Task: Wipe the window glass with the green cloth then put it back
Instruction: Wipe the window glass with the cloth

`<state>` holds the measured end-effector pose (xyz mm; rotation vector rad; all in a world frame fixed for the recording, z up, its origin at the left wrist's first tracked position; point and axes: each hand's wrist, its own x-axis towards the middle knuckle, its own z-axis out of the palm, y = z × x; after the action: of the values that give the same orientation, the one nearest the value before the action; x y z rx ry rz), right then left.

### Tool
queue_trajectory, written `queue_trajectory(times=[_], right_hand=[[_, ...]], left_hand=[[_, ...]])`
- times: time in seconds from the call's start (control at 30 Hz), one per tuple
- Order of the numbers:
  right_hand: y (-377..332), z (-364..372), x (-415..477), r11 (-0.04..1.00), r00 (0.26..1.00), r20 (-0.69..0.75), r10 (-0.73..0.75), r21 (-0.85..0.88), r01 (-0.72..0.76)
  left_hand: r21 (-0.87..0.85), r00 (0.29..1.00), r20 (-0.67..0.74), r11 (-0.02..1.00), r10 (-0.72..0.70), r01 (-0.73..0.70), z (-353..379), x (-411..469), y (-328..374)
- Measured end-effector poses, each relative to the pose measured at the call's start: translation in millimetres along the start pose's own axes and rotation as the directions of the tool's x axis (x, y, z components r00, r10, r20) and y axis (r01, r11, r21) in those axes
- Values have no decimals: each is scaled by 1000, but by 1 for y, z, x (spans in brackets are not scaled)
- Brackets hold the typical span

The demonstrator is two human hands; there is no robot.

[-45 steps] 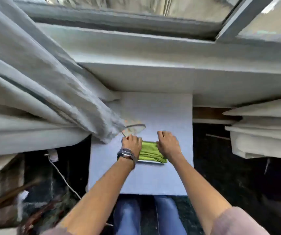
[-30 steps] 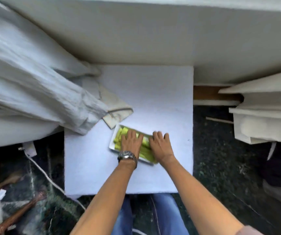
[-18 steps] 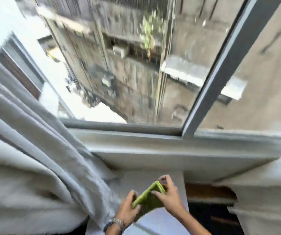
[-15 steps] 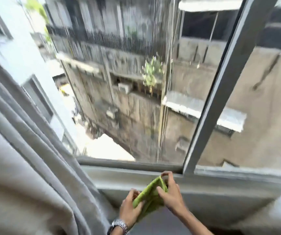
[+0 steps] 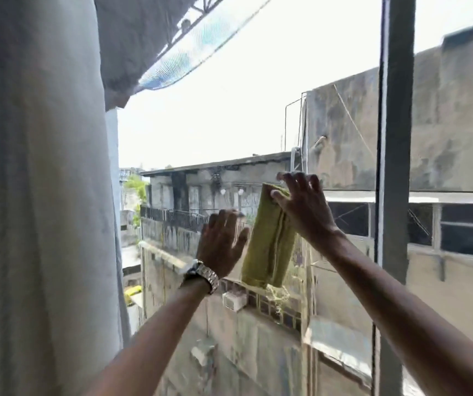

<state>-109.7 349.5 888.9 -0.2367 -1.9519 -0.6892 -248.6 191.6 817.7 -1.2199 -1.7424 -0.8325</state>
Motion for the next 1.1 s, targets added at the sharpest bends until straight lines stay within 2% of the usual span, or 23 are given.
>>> queue_trajectory(times=[0.03, 0.1, 0.2, 0.27, 0.37, 0.43, 0.53, 0.7, 0.8, 0.9, 1.0, 1.1], right_hand=[[-2, 5, 0, 992, 997, -54, -46, -120, 39], [-23, 15, -10, 981, 994, -110, 0, -191, -21], [-57, 39, -26, 969, 971, -102, 217, -98, -227], [-71, 46, -26, 943, 943, -34, 330, 60, -328], [-70, 54, -9, 924, 935, 28, 355, 144, -355], [-60, 55, 11, 941, 947, -23, 322, 119, -317], [-54, 55, 50, 952, 949, -88, 304, 48, -301], [-81, 70, 79, 919, 896, -204, 394, 54, -391], [-106, 96, 57, 980, 961, -196, 197, 4, -200], [-133, 123, 6, 993, 993, -54, -108, -52, 105], [-127, 132, -35, 915, 918, 79, -389, -82, 395], [-99, 117, -25, 826, 839, 138, -527, -151, 543]], left_hand=[[70, 997, -71, 997, 21, -16, -11, 9, -14], [175, 987, -160, 984, 2, 26, -29, 23, -48], [299, 990, -135, 951, -45, 84, -50, 44, -99], [351, 997, -71, 934, -36, 59, -56, 55, -126], [322, 998, 18, 946, -53, 45, -45, 60, -151], [282, 998, 15, 958, -64, 57, -30, 52, -161], [249, 997, -61, 967, -48, 62, -10, 44, -173], [205, 975, -222, 978, -2, 49, 11, 46, -187], [198, 963, -267, 980, 43, 11, 18, 46, -194], [195, 959, -278, 981, 58, -3, 19, 46, -198], [192, 958, -281, 981, 65, -10, 19, 46, -198], [194, 951, -296, 981, 85, -28, 20, 47, -201]])
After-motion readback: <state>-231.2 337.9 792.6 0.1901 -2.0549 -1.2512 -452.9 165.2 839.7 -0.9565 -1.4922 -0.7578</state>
